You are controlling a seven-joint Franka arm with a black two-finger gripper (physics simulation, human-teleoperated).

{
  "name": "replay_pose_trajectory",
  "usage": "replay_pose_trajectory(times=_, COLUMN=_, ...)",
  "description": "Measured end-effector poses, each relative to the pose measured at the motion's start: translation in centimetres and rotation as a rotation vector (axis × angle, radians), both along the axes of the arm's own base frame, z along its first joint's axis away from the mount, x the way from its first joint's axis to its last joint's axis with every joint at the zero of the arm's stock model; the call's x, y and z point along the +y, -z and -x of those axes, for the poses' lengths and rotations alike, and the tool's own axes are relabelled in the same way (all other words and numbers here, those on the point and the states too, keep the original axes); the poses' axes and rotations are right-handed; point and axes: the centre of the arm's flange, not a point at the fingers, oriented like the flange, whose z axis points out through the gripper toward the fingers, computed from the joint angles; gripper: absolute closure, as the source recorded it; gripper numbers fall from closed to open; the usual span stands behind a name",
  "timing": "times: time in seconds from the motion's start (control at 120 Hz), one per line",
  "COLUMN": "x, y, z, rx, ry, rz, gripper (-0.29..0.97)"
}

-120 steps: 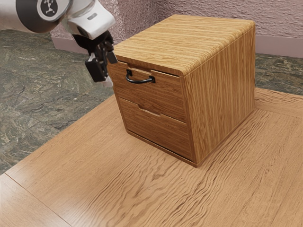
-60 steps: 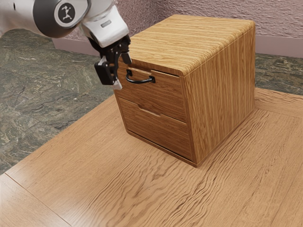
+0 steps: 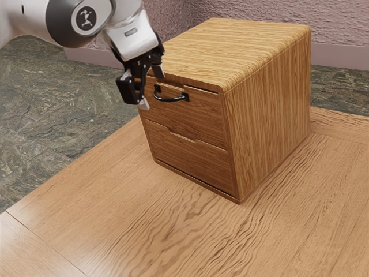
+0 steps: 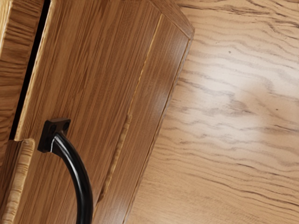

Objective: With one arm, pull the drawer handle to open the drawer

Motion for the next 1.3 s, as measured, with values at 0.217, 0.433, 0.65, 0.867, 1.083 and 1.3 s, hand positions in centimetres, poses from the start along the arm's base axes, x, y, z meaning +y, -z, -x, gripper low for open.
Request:
replay_pose_trajectory(times=0.217, x=0.1, y=1.2, z=-1.0, rx=0.022, ry=0.019, rz=-0.008, gripper=0.02)
replay_pose_trajectory(times=0.433, x=-0.4, y=2.3, z=-1.7, rx=0.042, ry=0.044, rz=-0.014, gripper=0.02)
replay_pose_trajectory(times=0.65, x=0.2, y=3.6, z=-2.4, rx=0.067, ry=0.044, rz=-0.016, gripper=0.02)
replay_pose_trajectory(times=0.867, x=0.7, y=5.0, z=-3.1, rx=0.094, ry=0.041, rz=-0.016, gripper=0.02)
replay_pose_trajectory(times=1.083, x=1.4, y=5.3, z=-3.3, rx=0.100, ry=0.036, rz=-0.017, gripper=0.02)
replay_pose_trajectory(times=1.3, x=2.0, y=5.4, z=-3.2, rx=0.104, ry=0.029, rz=-0.017, gripper=0.02)
